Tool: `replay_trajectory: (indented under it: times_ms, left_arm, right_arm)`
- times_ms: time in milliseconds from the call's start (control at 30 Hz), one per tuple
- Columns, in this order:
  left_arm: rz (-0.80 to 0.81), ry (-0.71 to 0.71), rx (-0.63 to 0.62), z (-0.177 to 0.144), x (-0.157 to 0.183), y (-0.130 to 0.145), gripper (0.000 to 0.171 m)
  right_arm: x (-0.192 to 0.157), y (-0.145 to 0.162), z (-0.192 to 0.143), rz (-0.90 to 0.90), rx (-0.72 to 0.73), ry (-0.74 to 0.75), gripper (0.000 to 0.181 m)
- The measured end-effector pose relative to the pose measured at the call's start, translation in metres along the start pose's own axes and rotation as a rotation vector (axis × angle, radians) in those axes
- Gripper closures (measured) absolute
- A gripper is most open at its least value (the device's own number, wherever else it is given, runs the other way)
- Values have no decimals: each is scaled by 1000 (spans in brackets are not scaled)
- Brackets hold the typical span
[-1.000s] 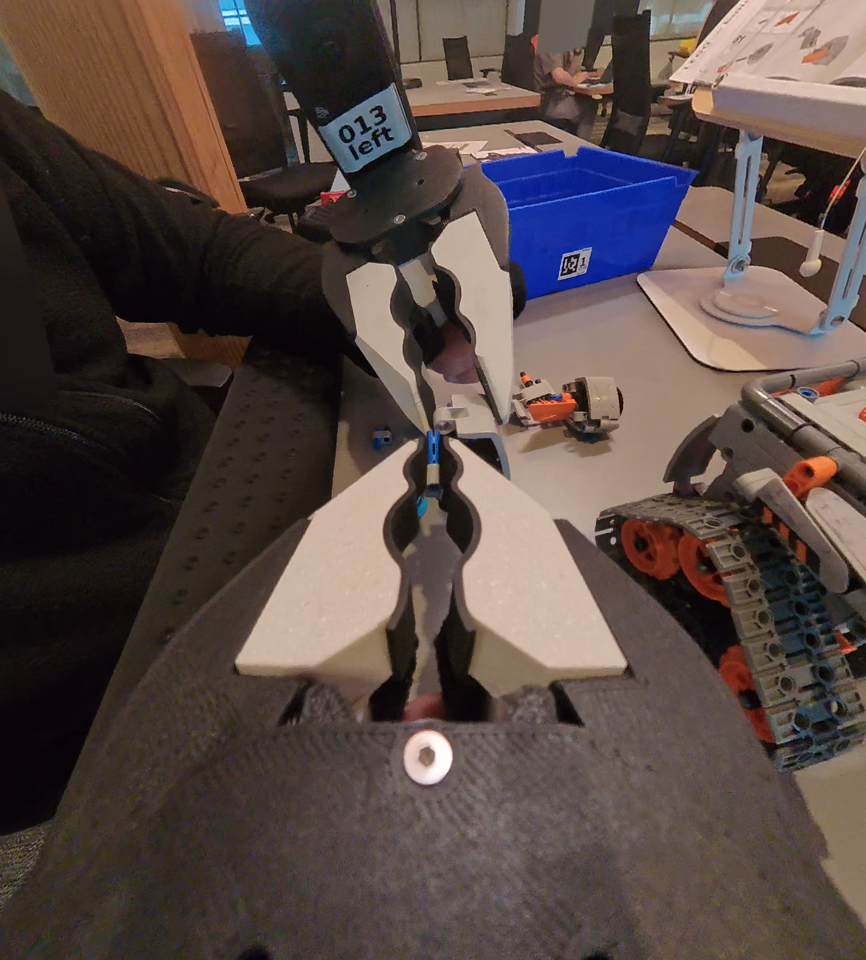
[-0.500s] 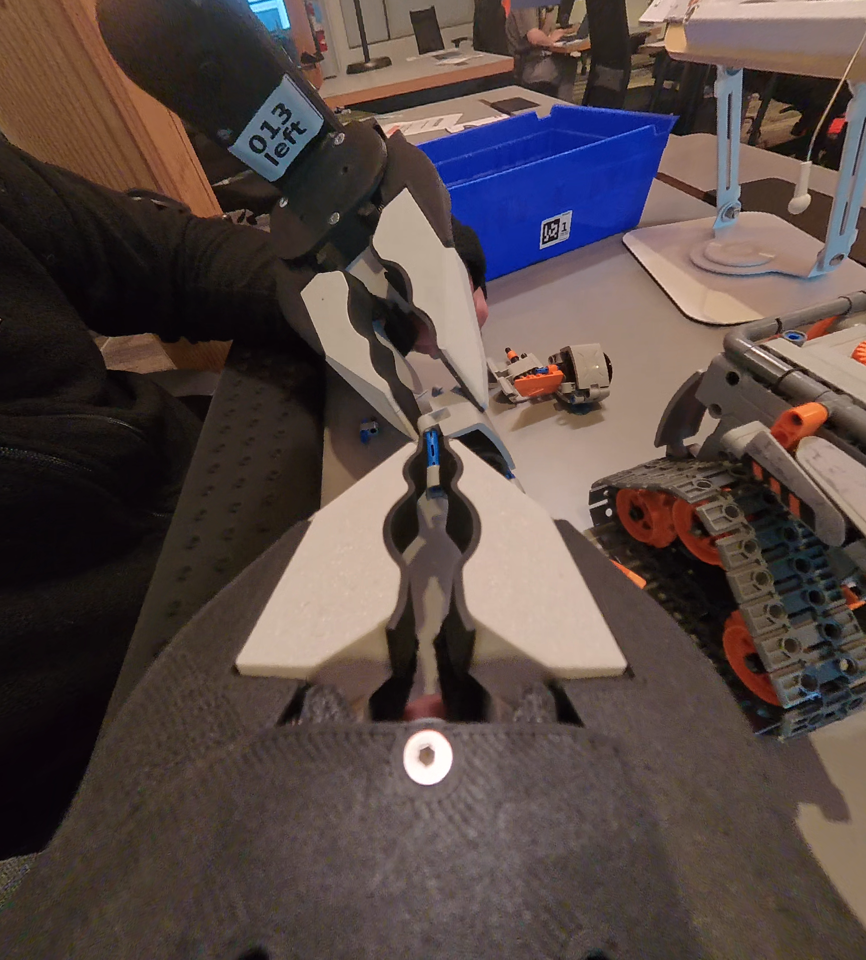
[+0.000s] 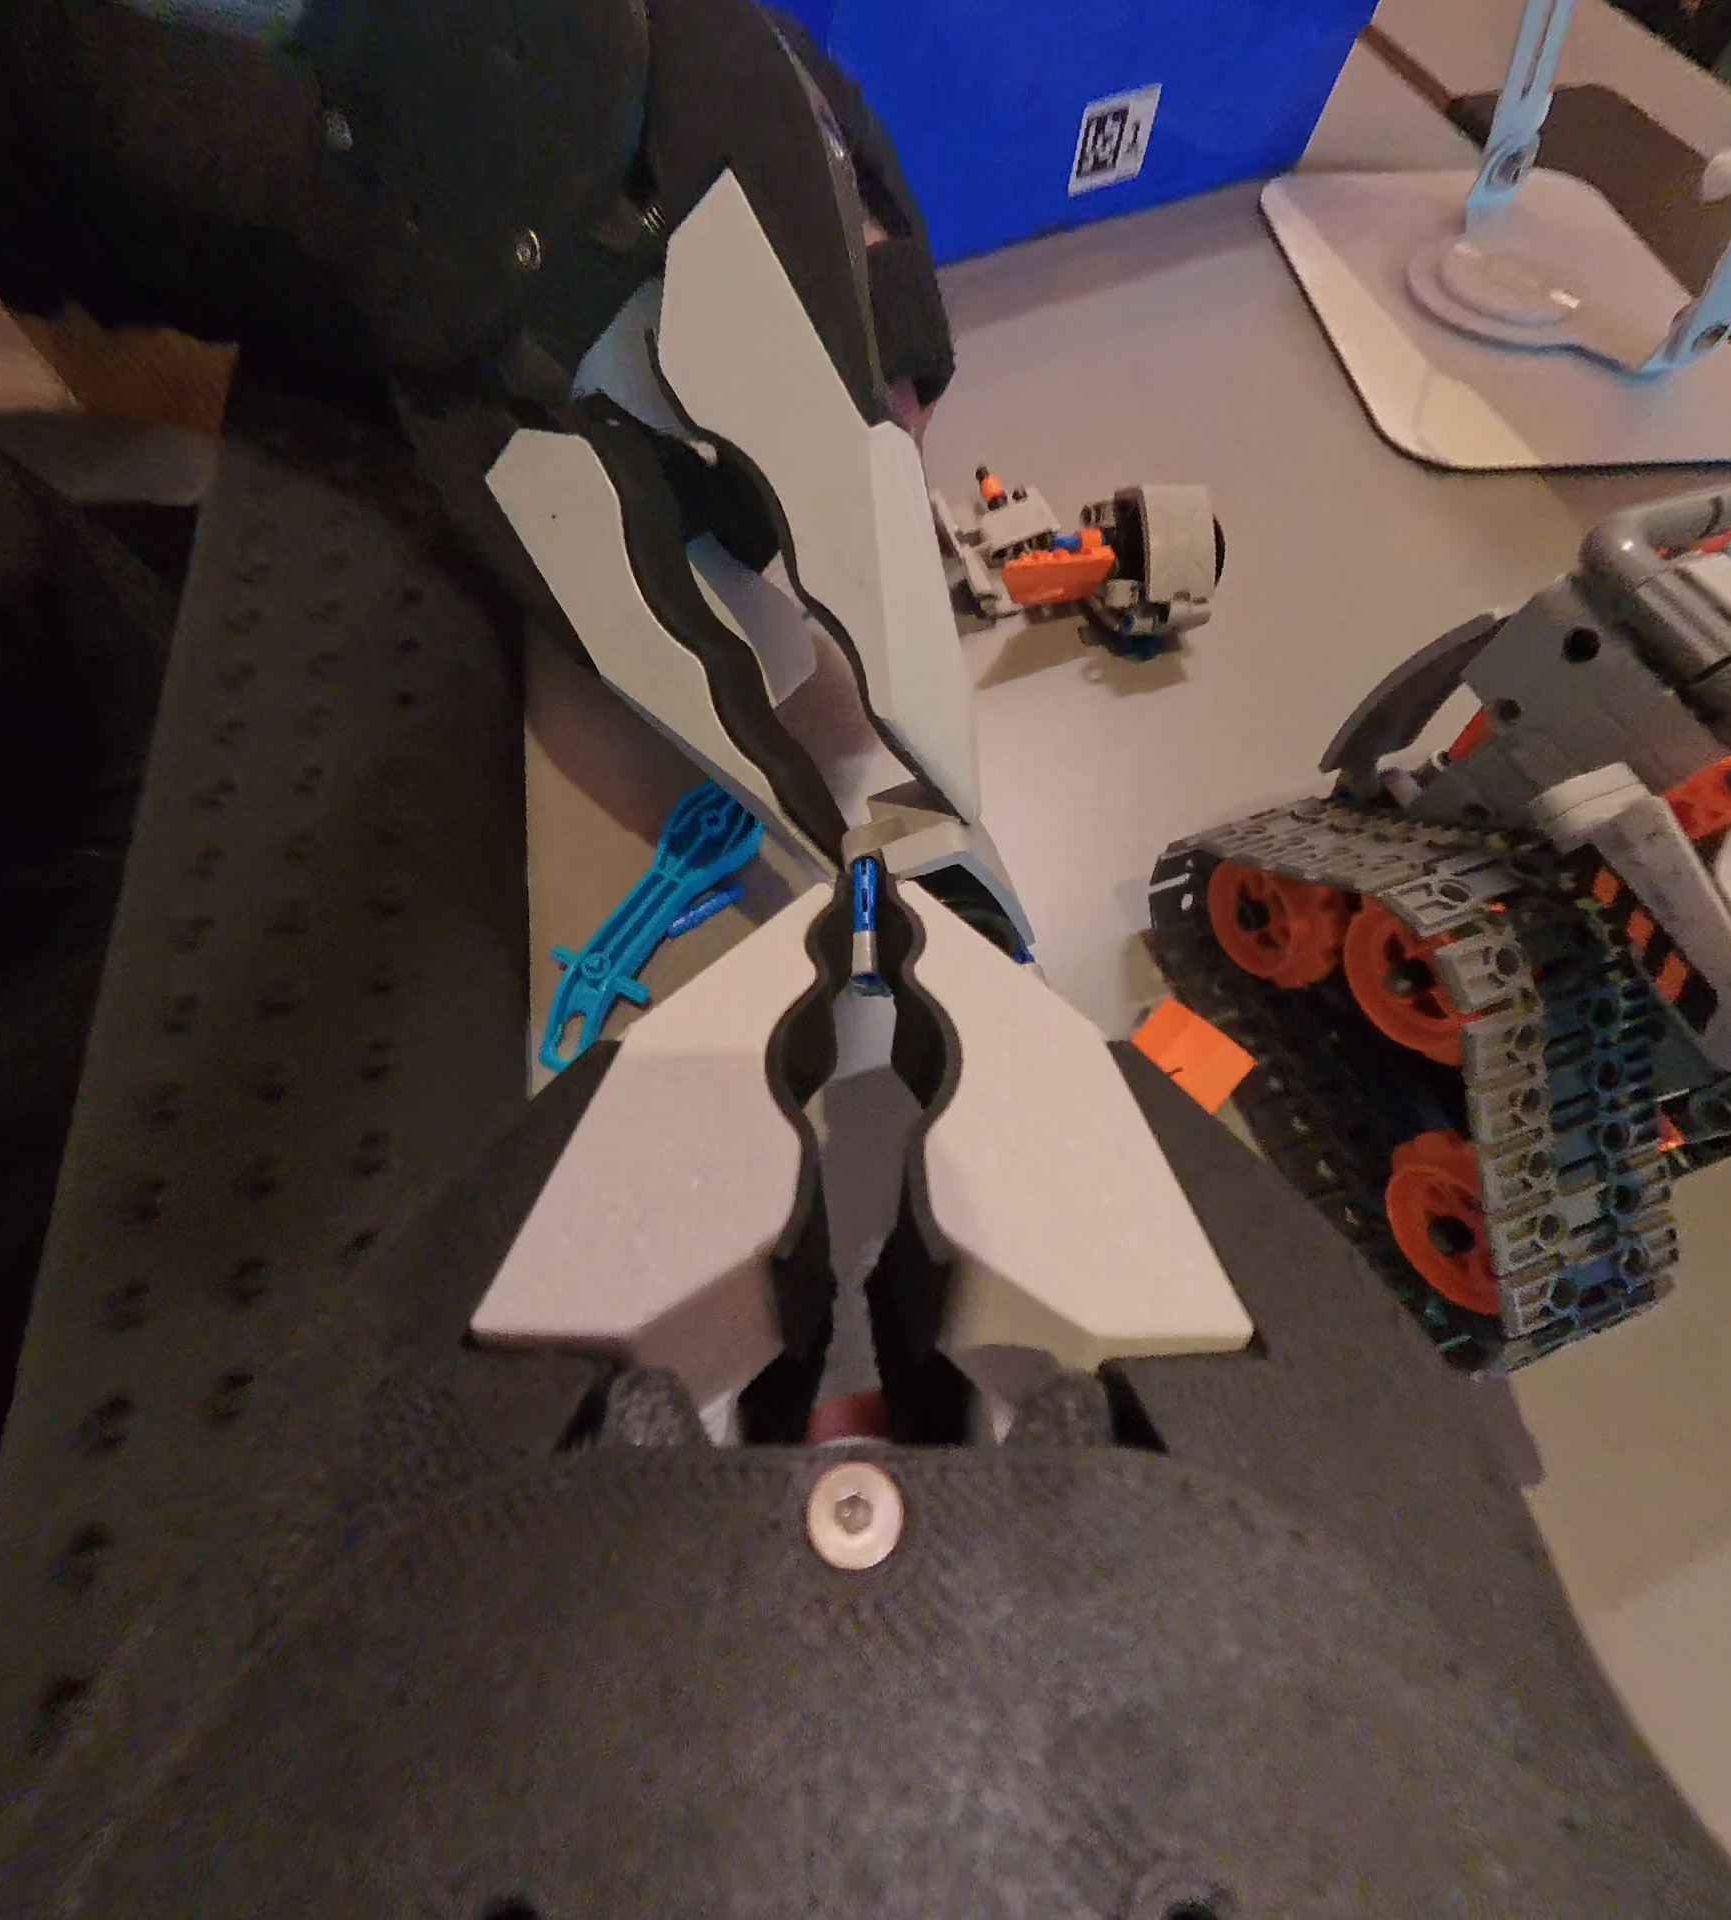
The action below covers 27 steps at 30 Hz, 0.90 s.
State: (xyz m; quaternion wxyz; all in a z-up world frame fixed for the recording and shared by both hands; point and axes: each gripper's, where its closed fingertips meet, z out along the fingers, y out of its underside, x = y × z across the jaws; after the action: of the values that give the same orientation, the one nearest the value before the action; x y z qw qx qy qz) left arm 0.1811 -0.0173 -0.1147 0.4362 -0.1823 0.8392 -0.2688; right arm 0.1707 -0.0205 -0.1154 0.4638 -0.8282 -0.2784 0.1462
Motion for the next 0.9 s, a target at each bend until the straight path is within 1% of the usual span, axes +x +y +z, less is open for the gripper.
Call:
replay_trajectory:
  times_ms: [133,333,533,633,733,833,900]
  left_arm:
    - [76,25,-64,8,12,9,154]
    - [157,46,-130,15,25,18,154]
    - [221,26,-161,15,26,18,154]
    - [233,23,-172,15,26,18,154]
    - [181,43,-172,17,22,21,153]
    - [161,48,-166,18,20,21,154]
    - [106,63,-147,17,19,19,154]
  right_arm:
    - [-2,15,8,-11,-90,-11,180]
    - [-6,31,16,-11,-184,-35,181]
    - [-6,32,16,-19,-203,-44,181]
    - [-5,32,16,-10,-193,-38,181]
    - [-2,29,14,25,-164,-36,180]
    - [0,19,-1,18,-94,-11,166]
    - [3,14,-12,15,-53,9,166]
